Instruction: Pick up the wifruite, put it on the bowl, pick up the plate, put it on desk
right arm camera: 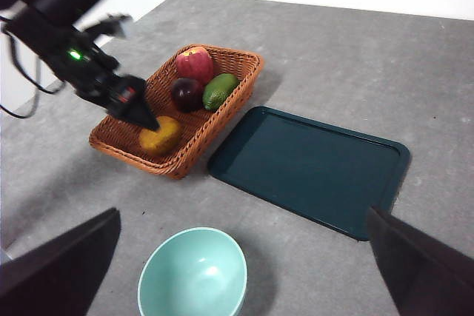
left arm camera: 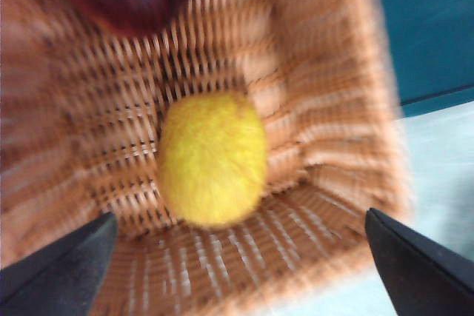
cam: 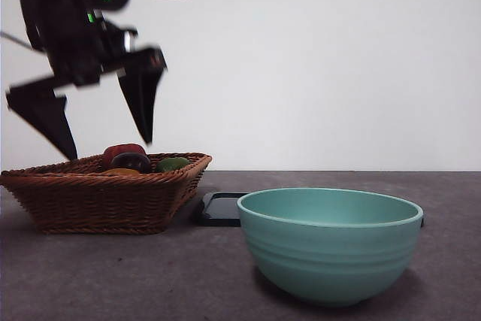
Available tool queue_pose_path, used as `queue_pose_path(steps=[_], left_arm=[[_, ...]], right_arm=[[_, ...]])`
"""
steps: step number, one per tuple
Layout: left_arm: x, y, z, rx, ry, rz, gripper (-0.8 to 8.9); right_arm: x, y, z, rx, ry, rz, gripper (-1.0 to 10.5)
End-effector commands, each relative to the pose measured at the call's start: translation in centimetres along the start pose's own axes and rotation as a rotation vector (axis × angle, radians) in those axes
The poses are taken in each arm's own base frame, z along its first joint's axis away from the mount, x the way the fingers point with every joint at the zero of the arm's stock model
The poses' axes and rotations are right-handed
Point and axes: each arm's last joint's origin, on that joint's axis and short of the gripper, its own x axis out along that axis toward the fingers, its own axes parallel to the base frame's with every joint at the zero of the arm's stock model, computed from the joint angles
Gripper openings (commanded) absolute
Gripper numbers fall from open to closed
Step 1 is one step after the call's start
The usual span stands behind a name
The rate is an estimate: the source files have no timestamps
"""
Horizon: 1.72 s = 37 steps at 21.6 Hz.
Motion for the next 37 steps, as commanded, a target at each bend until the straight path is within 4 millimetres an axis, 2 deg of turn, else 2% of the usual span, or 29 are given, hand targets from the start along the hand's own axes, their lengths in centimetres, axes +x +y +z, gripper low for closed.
queue_pose_path(steps=[1,6,15,18,21,24,28,31,37], left_arm=[[1.9,-0.1,0.9,0.031,0.017,0.007,6.25],[5.0,0.4,1.2,0.031,0.068,0.058,6.24],[5.6,0.4,1.9,0.036,0.018,0.062,6.11],[5.6,0.4,1.8,0.036,0.019,0.062,4.65],[5.6,0.4,1.7,0.034,0.034,0.064,4.25],[5.6,0.4,1.6,0.033,0.042,0.065,2.9],[5.6,0.4,1.6,0.033,0.041,0.065,2.68],[5.1,0.4,1.9,0.005,0.046,0.065,2.72],[1.7,-0.5,2.7,-0.021,0.075,0.051,2.72]], right_arm=[[-0.2,0.2,0.4,-0.003,-0.019,0.008,6.3],[-0.2,0.2,0.4,-0.004,-0.019,0.008,6.3],[-0.2,0.2,0.4,-0.004,-0.019,0.008,6.3],[-0.2,0.2,0.4,-0.004,-0.019,0.008,6.3],[-0.2,0.2,0.4,-0.004,-0.019,0.008,6.3],[-0.2,0.2,0.4,-0.004,-0.02,0.008,6.3],[-0.2,0.2,0.4,-0.005,-0.02,0.007,6.3],[-0.2,0.2,0.4,-0.008,-0.02,0.007,6.3],[-0.2,0.2,0.4,-0.008,-0.02,0.007,6.3]])
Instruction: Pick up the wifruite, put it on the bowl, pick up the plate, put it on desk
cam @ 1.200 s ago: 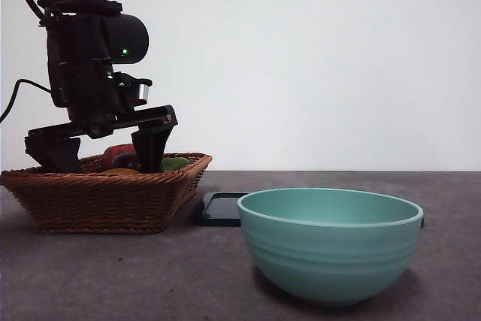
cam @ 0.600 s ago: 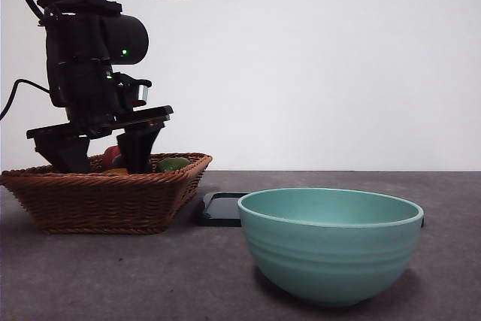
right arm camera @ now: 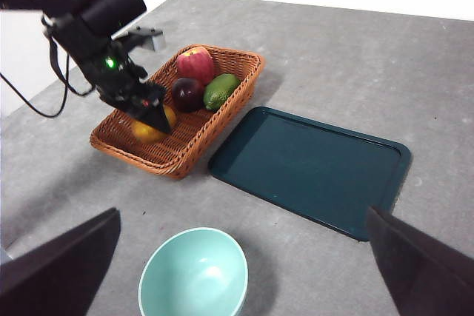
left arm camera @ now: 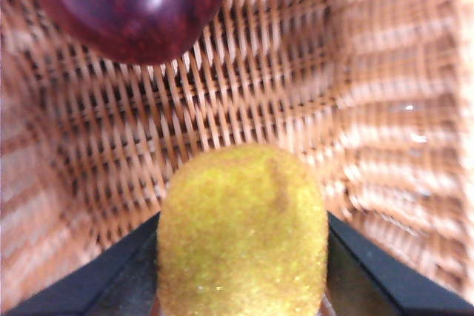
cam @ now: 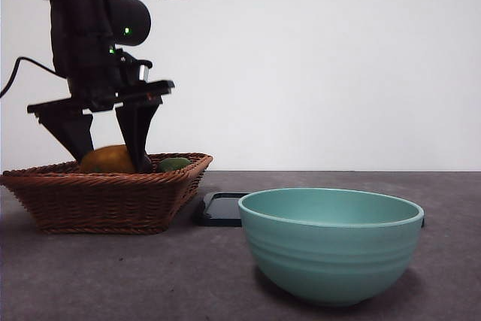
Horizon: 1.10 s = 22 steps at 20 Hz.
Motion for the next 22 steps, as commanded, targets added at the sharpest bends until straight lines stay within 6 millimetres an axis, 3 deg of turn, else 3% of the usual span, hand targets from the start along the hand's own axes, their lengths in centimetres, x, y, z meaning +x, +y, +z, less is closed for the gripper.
queue_pose_path(steps=[1,7,13,17,22], left_arm=[[-1.3,-0.6,0.1,-0.01,-0.005,-0.009,2.72],[-7.0,-2.5,-2.4,0.001,-0.085,-0.039,2.72],[-12.2,-7.3,-7.1,0.145,-0.152,-0.115,2.72],[-12.7,-11.1,-9.3,0.241,-0.151,-0.172,2.72],[-11.2,-15.2,-10.5,0.334,-0.134,-0.221,2.72]], right_arm=[[-0.2,0.2,0.4,-0.007,-0.019,0.007,6.3],[-0.2,0.2,0.4,-0.007,-0.019,0.008,6.3],[-0.2,0.2,0.3,-0.004,-0.011,0.023,6.3],[-0.3,0.4,0.1,0.005,0.015,0.093,6.3],[-0.7,0.6,0.0,0.017,0.04,0.089,6.3]])
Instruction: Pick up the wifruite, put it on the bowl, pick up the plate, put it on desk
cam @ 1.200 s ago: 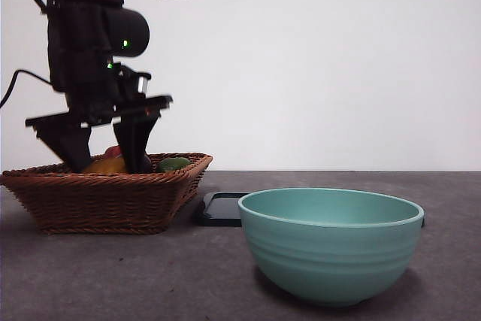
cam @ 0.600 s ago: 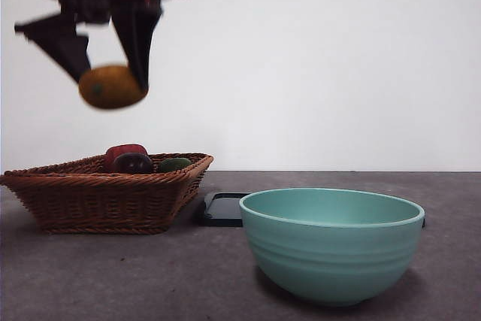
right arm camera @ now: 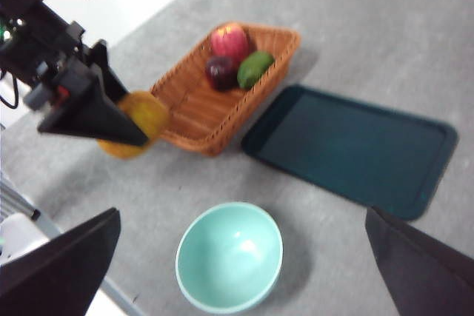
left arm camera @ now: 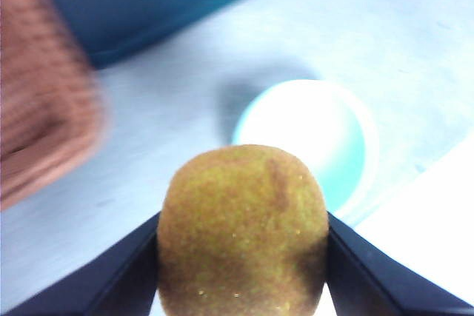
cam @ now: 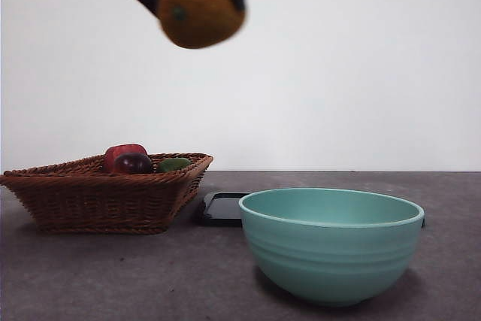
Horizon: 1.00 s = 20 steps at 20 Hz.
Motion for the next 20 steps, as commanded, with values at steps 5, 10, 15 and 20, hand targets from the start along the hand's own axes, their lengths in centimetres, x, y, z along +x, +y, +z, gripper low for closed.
queue_pose_path(steps=[5,10,15,20], left_arm=[[4.6,-3.8,0.3,0.059,0.081,-0.029,2.72],[8.6,-5.8,0.0,0.083,0.147,-0.026,2.72],[11.6,-7.1,-0.3,0.088,0.177,-0.025,2.72],[14.6,-7.4,-0.5,0.083,0.215,0.019,2.72]], right_arm=[[-1.7,0.9,0.5,-0.042,-0.043,-0.036,6.3],[-2.3,1.1,0.1,-0.053,-0.029,-0.055,6.3],[-2.3,1.1,-0.1,-0.047,-0.016,-0.056,6.3],[-2.3,1.1,-0.1,-0.047,-0.015,-0.055,6.3]])
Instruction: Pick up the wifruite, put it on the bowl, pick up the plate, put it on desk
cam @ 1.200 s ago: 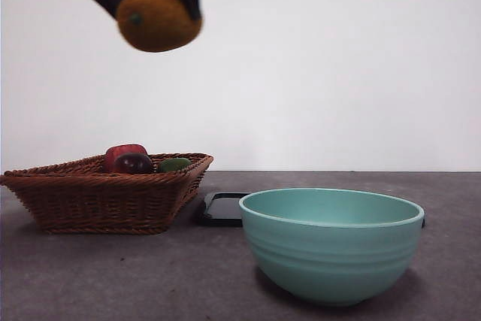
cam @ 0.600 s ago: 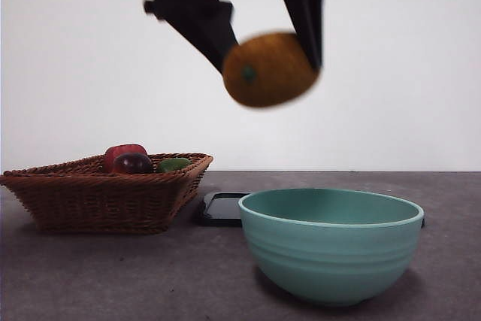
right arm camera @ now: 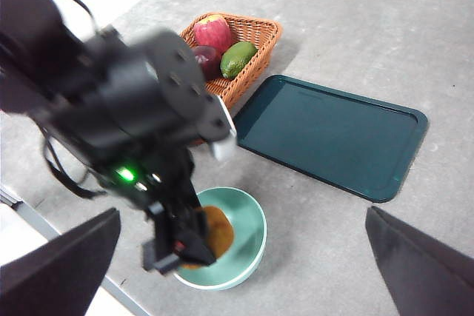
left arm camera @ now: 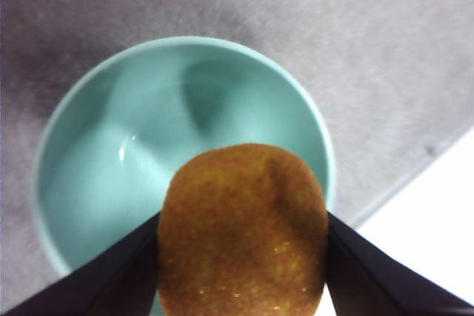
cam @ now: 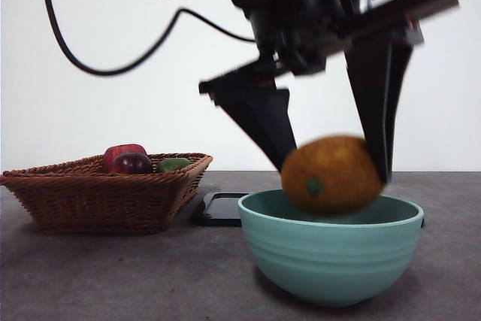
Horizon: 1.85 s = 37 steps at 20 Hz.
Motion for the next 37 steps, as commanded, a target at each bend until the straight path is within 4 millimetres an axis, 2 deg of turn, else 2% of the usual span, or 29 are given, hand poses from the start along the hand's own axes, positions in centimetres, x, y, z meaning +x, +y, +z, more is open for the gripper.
queue_pose_path(steps=[1,16,22,23,25,26,27,31,33,37], left_arm=[[1.4,-0.6,0.5,-0.003,-0.006,0.032,2.72],[4.9,-0.5,0.8,0.012,0.03,0.105,2.77],[5.0,-0.4,0.8,0.032,0.032,0.106,2.82],[5.0,-0.4,0.8,0.032,0.033,0.106,3.06],[5.0,-0.4,0.8,0.032,0.033,0.106,4.68],[5.0,-0.4,0.8,0.033,0.033,0.106,5.11],[4.9,-0.4,0.9,0.037,0.033,0.106,5.09],[2.5,-0.9,1.4,0.086,0.019,0.098,5.08],[0.2,-1.2,1.4,0.105,-0.027,0.08,5.08],[-6.5,-1.4,0.2,0.138,-0.183,0.02,5.04]], right_arm=[[-0.4,0.2,0.4,-0.024,-0.021,0.005,6.3],[-0.4,0.2,0.4,-0.036,-0.021,0.004,6.3],[-0.4,0.2,0.4,-0.041,-0.021,0.004,6.3],[-0.4,0.2,0.4,-0.042,-0.021,0.004,6.3],[-0.4,0.2,0.4,-0.043,-0.021,0.004,6.3],[-0.4,0.2,0.4,-0.043,-0.021,0.004,6.3],[-0.4,0.2,0.4,-0.043,-0.021,0.004,6.3],[-0.4,0.2,0.4,-0.044,-0.022,0.004,6.3],[-0.4,0.2,0.4,-0.045,-0.025,0.004,6.3],[-0.4,0.2,0.5,-0.049,-0.034,0.004,6.3]])
